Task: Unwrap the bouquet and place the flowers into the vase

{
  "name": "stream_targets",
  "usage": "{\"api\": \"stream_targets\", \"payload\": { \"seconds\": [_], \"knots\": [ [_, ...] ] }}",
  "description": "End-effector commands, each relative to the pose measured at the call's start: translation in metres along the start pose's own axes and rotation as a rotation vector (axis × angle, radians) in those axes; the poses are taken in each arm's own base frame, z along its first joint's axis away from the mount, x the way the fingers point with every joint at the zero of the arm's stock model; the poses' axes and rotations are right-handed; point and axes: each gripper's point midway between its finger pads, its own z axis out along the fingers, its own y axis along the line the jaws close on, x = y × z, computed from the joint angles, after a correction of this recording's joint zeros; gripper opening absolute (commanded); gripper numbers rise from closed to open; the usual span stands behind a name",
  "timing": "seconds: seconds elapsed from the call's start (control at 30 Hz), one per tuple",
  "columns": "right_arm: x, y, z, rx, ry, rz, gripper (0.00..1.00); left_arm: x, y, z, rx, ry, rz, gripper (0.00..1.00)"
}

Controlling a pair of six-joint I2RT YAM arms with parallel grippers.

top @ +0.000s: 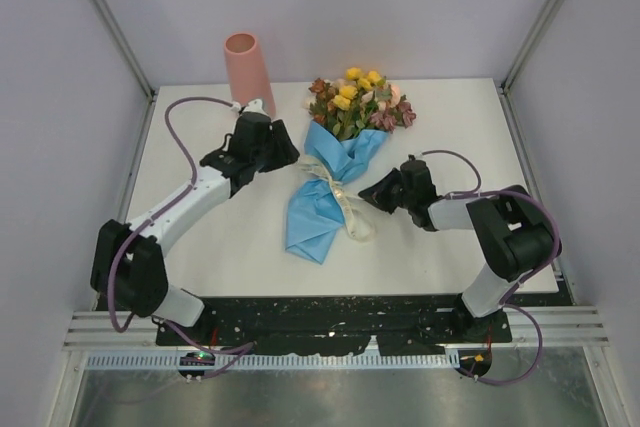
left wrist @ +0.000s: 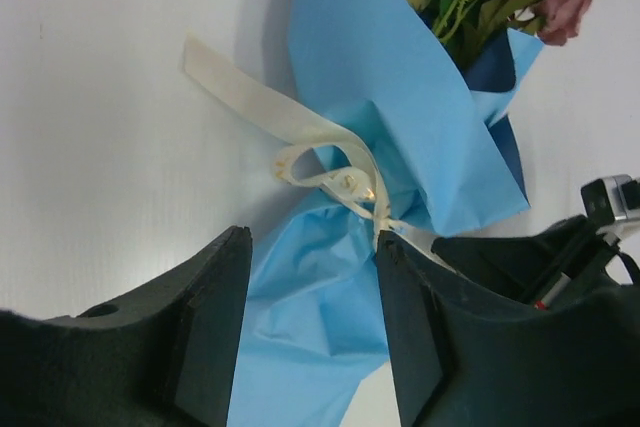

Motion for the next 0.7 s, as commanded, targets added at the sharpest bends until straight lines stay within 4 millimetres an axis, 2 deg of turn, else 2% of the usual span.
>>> {"api": "stream_targets", "payload": {
  "seconds": [0.0, 0.1, 0.2, 0.27, 0.37, 0.53, 0.67],
  "knots": [
    [-0.01, 0.019, -0.008, -0.073, -0.031, -0.055, 0.05, 0.005, 0.026, 0.037, 0.038, 0.113, -0.229, 0.54],
    [-0.016, 0.019, -0.01, -0.066, -0.045, -0.065, 0.05, 0.014, 0.032, 0.052, 0.093, 0.121, -0.429, 0.61],
    [-0.02, 0.019, -0.012, -0.058, -0.055, -0.091, 0.05, 0.013, 0.029, 0.062, 0.078, 0.104, -0.512, 0.66],
    [-0.023, 0.021, -0.014, -0.056, -0.062, -0.104, 0.05, 0.004, 0.02, 0.072, 0.117, 0.08, -0.6, 0.66],
    [-0.026, 0.026, -0.016, -0.061, -0.068, -0.117, 0.05, 0.0, 0.02, 0.089, 0.093, 0.081, -0.687, 0.66],
    [-0.028, 0.028, -0.019, -0.059, -0.075, -0.122, 0.05, 0.016, 0.026, 0.114, 0.067, 0.113, -0.827, 0.67],
    [-0.029, 0.029, -0.019, -0.055, -0.081, -0.131, 0.05, 0.019, 0.027, 0.128, 0.086, 0.106, -0.898, 0.67]
  ]
}}
